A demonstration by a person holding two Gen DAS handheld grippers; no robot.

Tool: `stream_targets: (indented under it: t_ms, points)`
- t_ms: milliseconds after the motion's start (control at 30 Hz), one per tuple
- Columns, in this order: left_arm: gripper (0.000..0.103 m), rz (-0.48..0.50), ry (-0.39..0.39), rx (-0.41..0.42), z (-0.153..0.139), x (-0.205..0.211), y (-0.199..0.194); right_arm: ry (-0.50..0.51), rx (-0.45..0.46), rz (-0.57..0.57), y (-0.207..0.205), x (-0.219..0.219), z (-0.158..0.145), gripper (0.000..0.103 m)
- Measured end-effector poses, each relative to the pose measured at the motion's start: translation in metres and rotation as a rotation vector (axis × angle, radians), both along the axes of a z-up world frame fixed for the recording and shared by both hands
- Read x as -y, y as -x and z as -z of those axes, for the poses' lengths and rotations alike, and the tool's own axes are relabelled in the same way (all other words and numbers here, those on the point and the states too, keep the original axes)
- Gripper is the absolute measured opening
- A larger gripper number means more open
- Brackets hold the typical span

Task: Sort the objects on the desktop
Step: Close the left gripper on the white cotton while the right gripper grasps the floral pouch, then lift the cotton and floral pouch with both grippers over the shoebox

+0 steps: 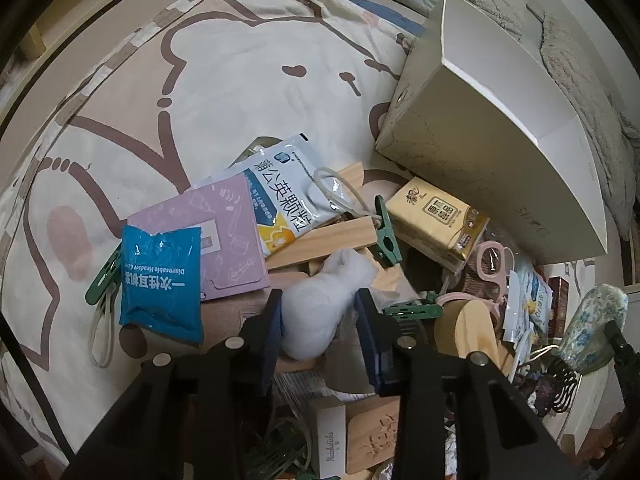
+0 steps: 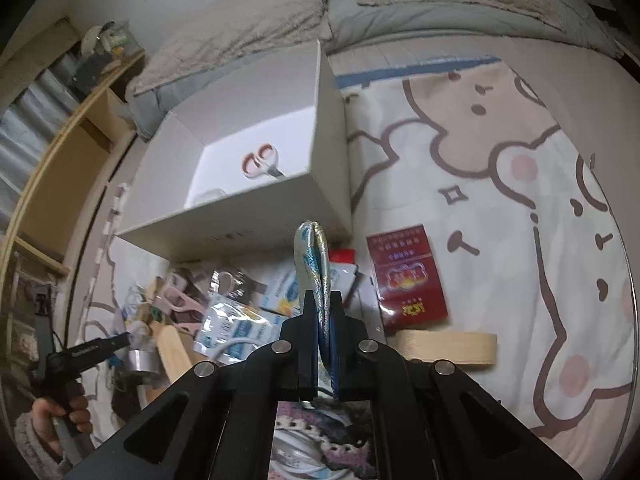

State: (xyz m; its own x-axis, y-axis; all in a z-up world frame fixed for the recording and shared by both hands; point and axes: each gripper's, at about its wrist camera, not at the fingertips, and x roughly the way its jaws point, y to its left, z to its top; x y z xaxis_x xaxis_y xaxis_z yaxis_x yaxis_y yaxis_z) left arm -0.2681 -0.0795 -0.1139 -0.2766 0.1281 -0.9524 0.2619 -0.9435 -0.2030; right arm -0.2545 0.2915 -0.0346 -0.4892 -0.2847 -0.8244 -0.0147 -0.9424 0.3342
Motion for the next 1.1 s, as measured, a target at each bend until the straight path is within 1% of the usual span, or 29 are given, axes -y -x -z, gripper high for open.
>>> stream_targets:
  t_ms: [133,300,600,1100]
  points:
    - [0.031,0.004,-0.007,-0.016,-0.003,0.000,0.002,0.031,-0.043,-0.010,-0.004,0.003,-0.013,0.005]
    - [0.024,0.019,-0.019,-0.044,-0.011,-0.001,0.002,0.044,-0.071,-0.029,-0.005,0.009,-0.022,0.005]
    - [0.023,0.040,-0.013,-0.100,-0.025,0.000,0.000,0.066,-0.099,-0.036,-0.009,0.014,-0.032,0.005]
    - [0.023,0.048,-0.017,-0.214,-0.063,0.008,-0.002,0.128,-0.199,-0.038,-0.018,0.022,-0.066,0.005]
